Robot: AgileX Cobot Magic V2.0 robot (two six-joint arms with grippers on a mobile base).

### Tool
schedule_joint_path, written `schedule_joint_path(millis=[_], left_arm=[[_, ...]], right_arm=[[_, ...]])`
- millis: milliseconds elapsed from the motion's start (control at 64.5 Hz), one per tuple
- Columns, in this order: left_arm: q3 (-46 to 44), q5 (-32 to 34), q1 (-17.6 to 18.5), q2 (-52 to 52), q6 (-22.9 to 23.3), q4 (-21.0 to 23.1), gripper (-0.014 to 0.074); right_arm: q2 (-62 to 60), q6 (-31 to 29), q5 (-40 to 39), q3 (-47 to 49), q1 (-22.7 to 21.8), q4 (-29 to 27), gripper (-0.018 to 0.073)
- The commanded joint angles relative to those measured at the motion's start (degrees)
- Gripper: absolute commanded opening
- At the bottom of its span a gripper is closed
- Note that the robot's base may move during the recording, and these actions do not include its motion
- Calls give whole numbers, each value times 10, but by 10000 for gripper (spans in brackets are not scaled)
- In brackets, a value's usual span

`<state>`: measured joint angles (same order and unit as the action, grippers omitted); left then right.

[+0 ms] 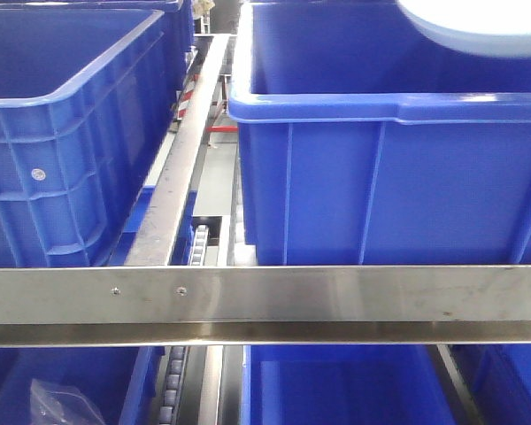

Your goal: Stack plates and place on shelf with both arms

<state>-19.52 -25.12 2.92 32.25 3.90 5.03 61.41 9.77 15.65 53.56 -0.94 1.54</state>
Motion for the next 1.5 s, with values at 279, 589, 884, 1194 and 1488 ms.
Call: schedule_joint_path(millis=[279, 589, 884, 1194, 1488], left_arm=[[-17, 41, 3, 3, 4, 5, 87], [-17, 41, 3, 3, 4, 5, 87], [-17, 41, 3, 3, 4, 5, 87], [-17, 41, 3, 3, 4, 5, 87], [-17, 41, 3, 3, 4, 5, 87]], right_arm=[[167, -1, -111, 160, 32, -3, 543], [26, -1, -112, 41, 32, -3, 507], [-235, -1, -99, -242, 32, -3, 59], [-392, -1, -105, -382, 32, -3, 27], [-393, -1, -101, -384, 32, -3, 27]])
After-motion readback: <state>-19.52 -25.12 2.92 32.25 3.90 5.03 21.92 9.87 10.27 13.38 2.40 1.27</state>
